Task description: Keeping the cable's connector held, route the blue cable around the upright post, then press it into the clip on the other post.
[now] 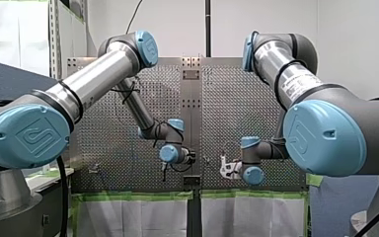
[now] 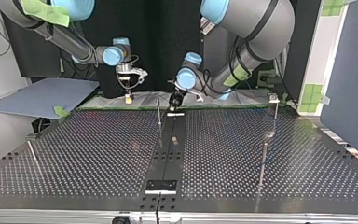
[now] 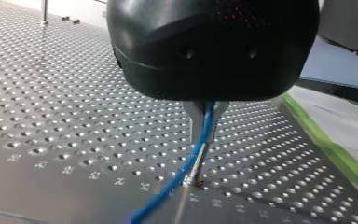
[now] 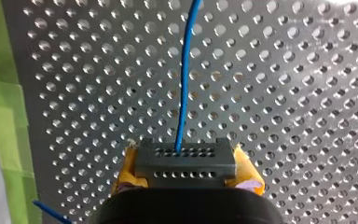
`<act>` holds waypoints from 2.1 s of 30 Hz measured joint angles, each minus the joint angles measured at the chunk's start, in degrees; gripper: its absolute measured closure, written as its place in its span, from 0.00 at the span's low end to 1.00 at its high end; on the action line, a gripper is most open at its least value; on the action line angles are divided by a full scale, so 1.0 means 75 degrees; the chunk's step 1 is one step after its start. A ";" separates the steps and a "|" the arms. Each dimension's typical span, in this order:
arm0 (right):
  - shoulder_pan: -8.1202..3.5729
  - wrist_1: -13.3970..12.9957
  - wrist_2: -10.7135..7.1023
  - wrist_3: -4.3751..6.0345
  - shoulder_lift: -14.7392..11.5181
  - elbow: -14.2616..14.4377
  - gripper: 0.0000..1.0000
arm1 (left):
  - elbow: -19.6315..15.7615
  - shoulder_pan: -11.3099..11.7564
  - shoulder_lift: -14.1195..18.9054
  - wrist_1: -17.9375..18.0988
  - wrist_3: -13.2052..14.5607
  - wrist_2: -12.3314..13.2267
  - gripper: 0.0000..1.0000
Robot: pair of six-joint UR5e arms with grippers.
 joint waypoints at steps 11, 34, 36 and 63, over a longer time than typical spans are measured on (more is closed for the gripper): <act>-0.0252 0.0252 -0.0103 0.0019 0.0002 -0.0344 1.00 | 0.0187 0.0128 -0.0002 -0.0175 -0.0313 -0.0035 1.00; -0.0515 0.0564 -0.0317 -0.0018 0.0000 -0.0606 1.00 | 0.0190 0.0219 0.0000 -0.0547 -0.0132 -0.0184 1.00; -0.0504 0.0570 -0.0319 -0.0041 -0.0001 -0.0608 1.00 | 0.0190 0.0215 -0.0001 -0.0689 0.0009 -0.0102 1.00; -0.0750 0.0537 -0.0320 -0.0028 0.0012 -0.0771 1.00 | 0.0497 0.0458 -0.0432 -0.1076 0.0599 -0.0141 1.00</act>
